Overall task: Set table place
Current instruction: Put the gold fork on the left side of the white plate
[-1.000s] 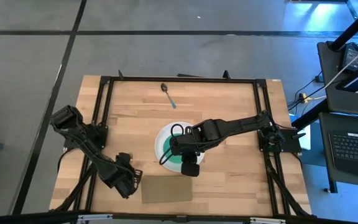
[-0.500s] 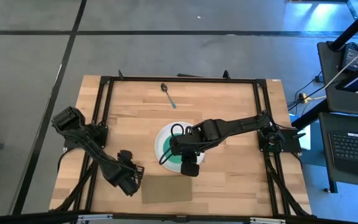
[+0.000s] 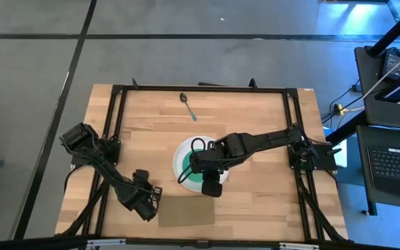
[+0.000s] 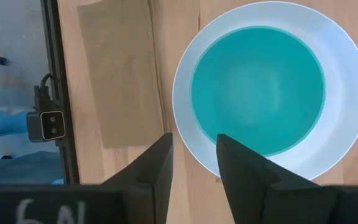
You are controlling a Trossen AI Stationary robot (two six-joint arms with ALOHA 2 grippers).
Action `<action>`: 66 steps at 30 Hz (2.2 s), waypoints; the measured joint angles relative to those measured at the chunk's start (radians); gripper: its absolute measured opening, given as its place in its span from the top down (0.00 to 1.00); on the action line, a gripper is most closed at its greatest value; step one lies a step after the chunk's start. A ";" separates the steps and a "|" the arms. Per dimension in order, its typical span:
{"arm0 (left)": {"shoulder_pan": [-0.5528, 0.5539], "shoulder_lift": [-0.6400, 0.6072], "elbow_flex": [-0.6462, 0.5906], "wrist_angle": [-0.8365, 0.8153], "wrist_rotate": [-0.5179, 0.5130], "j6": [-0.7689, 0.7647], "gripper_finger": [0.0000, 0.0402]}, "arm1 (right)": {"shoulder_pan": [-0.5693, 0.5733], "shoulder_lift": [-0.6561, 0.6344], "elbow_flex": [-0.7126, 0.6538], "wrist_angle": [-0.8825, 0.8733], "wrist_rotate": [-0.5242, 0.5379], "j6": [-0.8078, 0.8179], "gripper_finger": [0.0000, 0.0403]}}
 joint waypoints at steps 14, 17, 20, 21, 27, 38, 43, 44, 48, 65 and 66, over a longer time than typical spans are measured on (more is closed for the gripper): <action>0.050 -0.010 0.075 -0.080 0.000 0.017 0.98 | 0.000 0.000 0.000 0.001 0.000 0.000 0.69; 0.068 -0.010 0.112 -0.127 0.000 0.023 0.98 | 0.000 0.000 0.000 0.001 0.000 0.003 0.69; 0.084 -0.010 0.138 -0.143 0.006 0.022 0.99 | 0.000 0.000 0.000 0.006 0.000 0.015 0.69; 0.089 -0.010 0.146 -0.147 0.006 0.019 0.99 | 0.000 0.000 0.000 0.008 0.000 0.014 0.69; 0.133 -0.011 0.202 -0.193 0.004 0.010 0.99 | 0.000 0.000 0.000 0.010 0.000 0.001 0.69; 0.235 -0.012 0.290 -0.332 -0.026 0.017 0.99 | 0.006 0.000 0.000 -0.028 0.000 -0.053 0.69; 0.300 -0.012 0.294 -0.349 -0.040 0.018 0.98 | 0.018 0.000 0.000 -0.069 0.000 -0.110 0.69; 0.312 -0.012 0.294 -0.349 -0.050 0.018 0.98 | 0.020 0.000 0.000 -0.079 0.000 -0.119 0.69; 0.356 -0.012 0.294 -0.346 -0.106 0.049 0.99 | 0.031 0.000 0.000 -0.123 0.000 -0.156 0.69; 0.453 -0.013 0.230 -0.233 -0.142 0.158 0.97 | 0.080 -0.018 0.000 -0.148 0.000 -0.255 0.69; 0.452 -0.013 0.215 -0.209 -0.136 0.159 0.96 | 0.080 -0.023 0.000 -0.148 0.000 -0.255 0.69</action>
